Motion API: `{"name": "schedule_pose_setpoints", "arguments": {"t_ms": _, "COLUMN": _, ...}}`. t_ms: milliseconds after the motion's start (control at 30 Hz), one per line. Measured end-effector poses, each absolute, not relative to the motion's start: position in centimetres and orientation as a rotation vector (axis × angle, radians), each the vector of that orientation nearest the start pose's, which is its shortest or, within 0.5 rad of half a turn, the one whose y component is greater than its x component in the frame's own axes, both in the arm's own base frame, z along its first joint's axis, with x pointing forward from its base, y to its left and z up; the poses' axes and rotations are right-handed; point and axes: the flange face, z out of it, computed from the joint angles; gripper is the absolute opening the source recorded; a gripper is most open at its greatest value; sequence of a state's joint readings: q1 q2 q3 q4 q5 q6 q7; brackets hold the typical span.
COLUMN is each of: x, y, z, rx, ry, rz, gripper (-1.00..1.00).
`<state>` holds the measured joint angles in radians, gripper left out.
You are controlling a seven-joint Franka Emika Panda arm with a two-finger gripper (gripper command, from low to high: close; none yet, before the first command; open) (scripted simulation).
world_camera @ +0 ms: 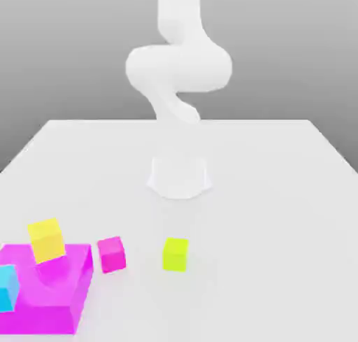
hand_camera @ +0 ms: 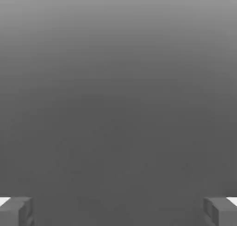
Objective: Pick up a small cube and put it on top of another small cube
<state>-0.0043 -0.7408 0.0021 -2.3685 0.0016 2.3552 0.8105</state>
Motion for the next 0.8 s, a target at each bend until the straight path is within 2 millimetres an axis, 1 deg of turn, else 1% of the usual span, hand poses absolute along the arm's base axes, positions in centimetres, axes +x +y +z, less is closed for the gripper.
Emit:
{"name": "schedule_pose_setpoints", "arguments": {"t_ms": 67, "x": 39.2, "y": -0.1, "z": 61.1, "rx": -2.521, "ry": 1.106, "rz": -0.862, "gripper": 0.0}}
{"name": "schedule_pose_setpoints", "arguments": {"t_ms": 133, "x": 40.6, "y": -0.2, "z": 56.2, "rx": -2.56, "ry": 1.142, "rz": -0.777, "gripper": 0.0}}
{"name": "schedule_pose_setpoints", "arguments": {"t_ms": 233, "x": 41.4, "y": -0.3, "z": 48.7, "rx": -2.614, "ry": 1.197, "rz": -0.648, "gripper": 0.0}}
{"name": "schedule_pose_setpoints", "arguments": {"t_ms": 300, "x": 41.2, "y": -0.4, "z": 43.6, "rx": -2.648, "ry": 1.234, "rz": -0.556, "gripper": 0.0}}
{"name": "schedule_pose_setpoints", "arguments": {"t_ms": 367, "x": 40.4, "y": -0.5, "z": 38.6, "rx": -2.681, "ry": 1.272, "rz": -0.46, "gripper": 0.0}}
{"name": "schedule_pose_setpoints", "arguments": {"t_ms": 433, "x": 38.9, "y": -0.5, "z": 33.5, "rx": -2.713, "ry": 1.312, "rz": -0.355, "gripper": 0.0}}
{"name": "schedule_pose_setpoints", "arguments": {"t_ms": 467, "x": 37.8, "y": -0.6, "z": 31.0, "rx": -2.729, "ry": 1.333, "rz": -0.298, "gripper": 0.0}}
{"name": "schedule_pose_setpoints", "arguments": {"t_ms": 600, "x": 32.6, "y": -0.7, "z": 20.7, "rx": -2.784, "ry": 1.416, "rz": -0.065, "gripper": 0.0}}
{"name": "schedule_pose_setpoints", "arguments": {"t_ms": 633, "x": 31.8, "y": -0.7, "z": 18.8, "rx": -2.789, "ry": 1.429, "rz": -0.034, "gripper": 0.0}}
{"name": "schedule_pose_setpoints", "arguments": {"t_ms": 667, "x": 31.5, "y": -0.6, "z": 17.6, "rx": -2.795, "ry": 1.43, "rz": -0.018, "gripper": 0.0}}
{"name": "schedule_pose_setpoints", "arguments": {"t_ms": 800, "x": 31.0, "y": -0.7, "z": 14.1, "rx": -2.795, "ry": 1.437, "rz": -0.002, "gripper": 0.0}}
